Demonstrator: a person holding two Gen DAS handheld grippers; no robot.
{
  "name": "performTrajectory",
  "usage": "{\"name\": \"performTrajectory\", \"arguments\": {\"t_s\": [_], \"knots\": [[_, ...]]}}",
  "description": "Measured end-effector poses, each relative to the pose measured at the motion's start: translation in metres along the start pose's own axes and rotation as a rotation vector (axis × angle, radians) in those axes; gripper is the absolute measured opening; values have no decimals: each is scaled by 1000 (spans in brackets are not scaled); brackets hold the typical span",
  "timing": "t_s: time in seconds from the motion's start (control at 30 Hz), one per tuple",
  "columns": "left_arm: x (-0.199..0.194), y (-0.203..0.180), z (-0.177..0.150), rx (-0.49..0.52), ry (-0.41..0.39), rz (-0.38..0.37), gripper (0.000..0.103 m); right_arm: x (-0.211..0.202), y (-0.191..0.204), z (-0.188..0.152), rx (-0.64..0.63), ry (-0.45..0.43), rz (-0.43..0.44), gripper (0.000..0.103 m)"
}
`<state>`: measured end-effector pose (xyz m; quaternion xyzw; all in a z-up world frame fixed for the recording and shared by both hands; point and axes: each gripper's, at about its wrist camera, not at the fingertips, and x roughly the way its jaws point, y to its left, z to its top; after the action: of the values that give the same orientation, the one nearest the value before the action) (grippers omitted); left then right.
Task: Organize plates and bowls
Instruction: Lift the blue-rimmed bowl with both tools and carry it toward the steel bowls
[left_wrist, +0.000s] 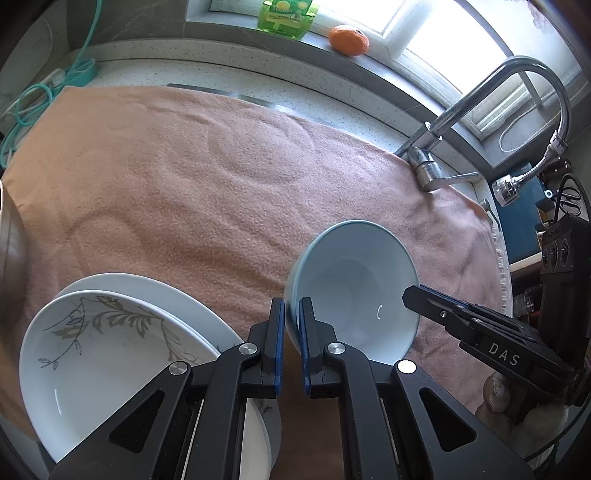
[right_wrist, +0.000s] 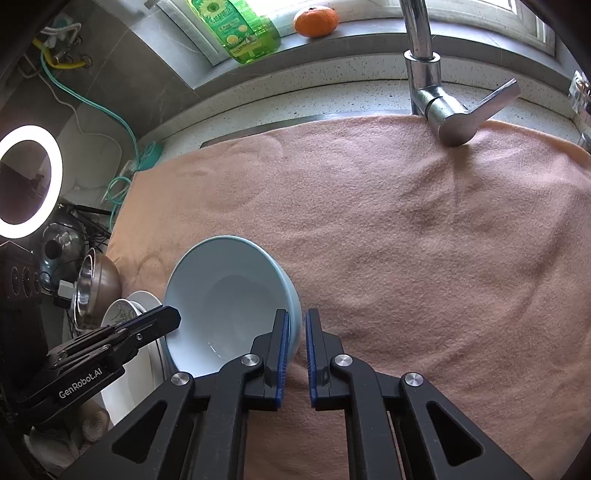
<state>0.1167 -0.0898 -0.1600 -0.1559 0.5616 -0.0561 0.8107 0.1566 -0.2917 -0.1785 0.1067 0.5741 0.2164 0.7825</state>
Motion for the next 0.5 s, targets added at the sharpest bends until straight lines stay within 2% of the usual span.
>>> {"name": "performTrajectory", "arguments": {"t_s": [0.3, 0.5], "knots": [[-2, 5, -1, -24, -2, -19, 6, -1, 4, 2, 16, -2, 2, 6], [-18, 7, 2, -29, -37, -33, 6, -11, 12, 8, 11, -19, 7, 6]]}}
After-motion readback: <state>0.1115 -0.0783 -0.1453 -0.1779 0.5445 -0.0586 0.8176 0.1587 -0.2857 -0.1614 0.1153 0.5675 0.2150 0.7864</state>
